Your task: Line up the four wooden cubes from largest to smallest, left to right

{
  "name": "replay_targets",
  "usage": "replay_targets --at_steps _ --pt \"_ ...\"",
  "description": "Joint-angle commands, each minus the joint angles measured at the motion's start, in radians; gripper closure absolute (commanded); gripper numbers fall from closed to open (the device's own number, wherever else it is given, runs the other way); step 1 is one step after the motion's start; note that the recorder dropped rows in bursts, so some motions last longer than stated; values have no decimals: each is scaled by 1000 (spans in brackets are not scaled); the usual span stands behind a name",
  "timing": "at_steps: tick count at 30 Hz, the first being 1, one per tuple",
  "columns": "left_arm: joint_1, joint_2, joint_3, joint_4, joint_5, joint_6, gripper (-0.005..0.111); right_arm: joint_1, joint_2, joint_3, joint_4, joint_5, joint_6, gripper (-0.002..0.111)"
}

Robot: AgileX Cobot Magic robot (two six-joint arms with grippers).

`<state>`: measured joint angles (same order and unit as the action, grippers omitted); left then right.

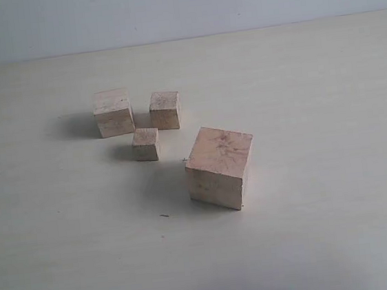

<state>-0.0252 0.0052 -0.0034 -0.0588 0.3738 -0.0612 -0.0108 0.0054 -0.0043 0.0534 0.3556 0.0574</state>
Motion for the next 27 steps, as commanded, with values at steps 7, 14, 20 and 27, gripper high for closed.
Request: replay_targets --at_steps 7,14,20,27 --pt "-6 -5 3 3 -12 2 107 -6 -5 4 -4 -9 -5 108" --pt "-6 -5 3 3 -14 2 107 -6 -5 4 2 -89 -5 108" --pt "-6 -5 3 3 -14 2 107 -6 -5 4 78 -347 -6 108" --pt "-6 -5 3 3 -14 2 107 -6 -5 4 83 -559 -1 108"
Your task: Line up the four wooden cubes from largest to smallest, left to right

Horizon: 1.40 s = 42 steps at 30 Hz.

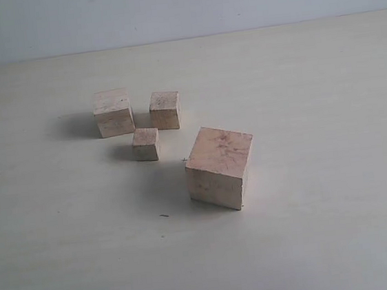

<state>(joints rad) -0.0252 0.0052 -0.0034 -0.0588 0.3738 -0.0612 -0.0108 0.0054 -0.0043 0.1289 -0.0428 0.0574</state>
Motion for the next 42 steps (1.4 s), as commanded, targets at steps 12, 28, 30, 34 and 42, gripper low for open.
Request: replay_targets --at_steps 12,28,30,34,42 --pt "-6 -5 3 3 -14 2 107 -6 200 -476 -69 147 148 108" --pt "-6 -5 3 3 -14 2 107 453 1178 -871 331 707 -857 108" --pt "-6 -5 3 3 -14 2 107 487 1290 -871 335 700 -957 108" --pt "-6 -5 3 3 -14 2 107 511 1388 -873 459 625 -978 108" --pt "-6 -5 3 3 -14 2 107 511 1422 -873 617 589 -973 108"
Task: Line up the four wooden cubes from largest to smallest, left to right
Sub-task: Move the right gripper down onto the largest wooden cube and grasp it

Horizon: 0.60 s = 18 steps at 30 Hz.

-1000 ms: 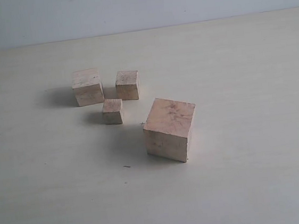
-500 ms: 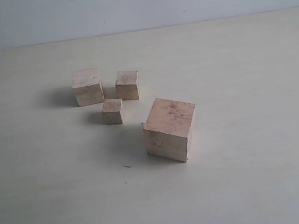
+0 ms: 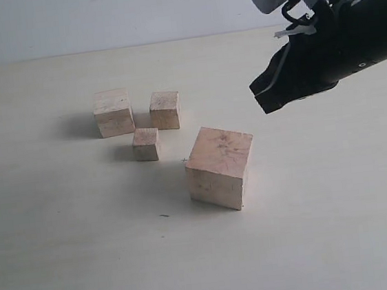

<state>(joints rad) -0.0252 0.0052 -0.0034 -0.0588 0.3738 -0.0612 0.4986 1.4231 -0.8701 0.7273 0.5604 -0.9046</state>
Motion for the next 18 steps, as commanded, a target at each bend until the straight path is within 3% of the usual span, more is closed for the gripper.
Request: replay_targets --at_steps 1,9,11,14,18 --pt "-6 -5 3 3 -14 2 107 1 4 -7 18 -14 -11 108" --pt "-6 -5 3 3 -14 2 107 1 38 -7 70 13 -12 108" --pt "-6 -5 3 3 -14 2 107 4 61 -7 100 50 -79 97" --pt "-6 -5 3 3 -14 2 107 39 80 -17 144 93 -278 60" --pt "-6 -5 3 3 -14 2 107 94 84 -17 151 40 -401 7"
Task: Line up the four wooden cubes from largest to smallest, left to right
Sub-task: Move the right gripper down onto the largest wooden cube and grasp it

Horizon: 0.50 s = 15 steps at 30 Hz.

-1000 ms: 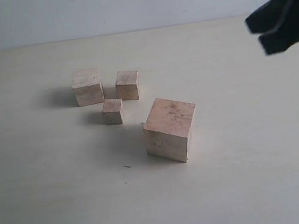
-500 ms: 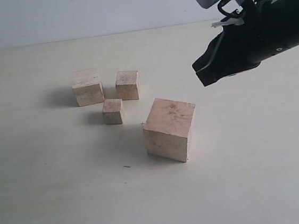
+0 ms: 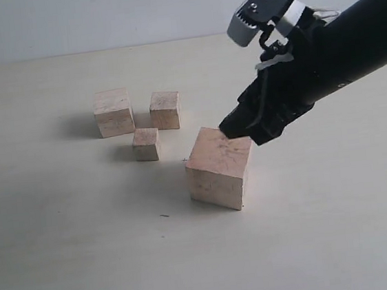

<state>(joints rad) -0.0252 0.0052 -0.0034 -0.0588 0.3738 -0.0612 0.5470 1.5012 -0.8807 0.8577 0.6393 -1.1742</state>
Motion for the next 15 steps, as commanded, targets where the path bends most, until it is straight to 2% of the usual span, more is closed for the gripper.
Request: replay_targets --at_steps 1,5,15 --pt "-6 -5 3 3 -14 2 107 55 10 -7 21 -62 -138 3" --pt "-6 -5 3 3 -14 2 107 85 55 -7 23 -141 -138 4" --pt "-6 -5 3 3 -14 2 107 86 228 -7 21 -235 -142 4"
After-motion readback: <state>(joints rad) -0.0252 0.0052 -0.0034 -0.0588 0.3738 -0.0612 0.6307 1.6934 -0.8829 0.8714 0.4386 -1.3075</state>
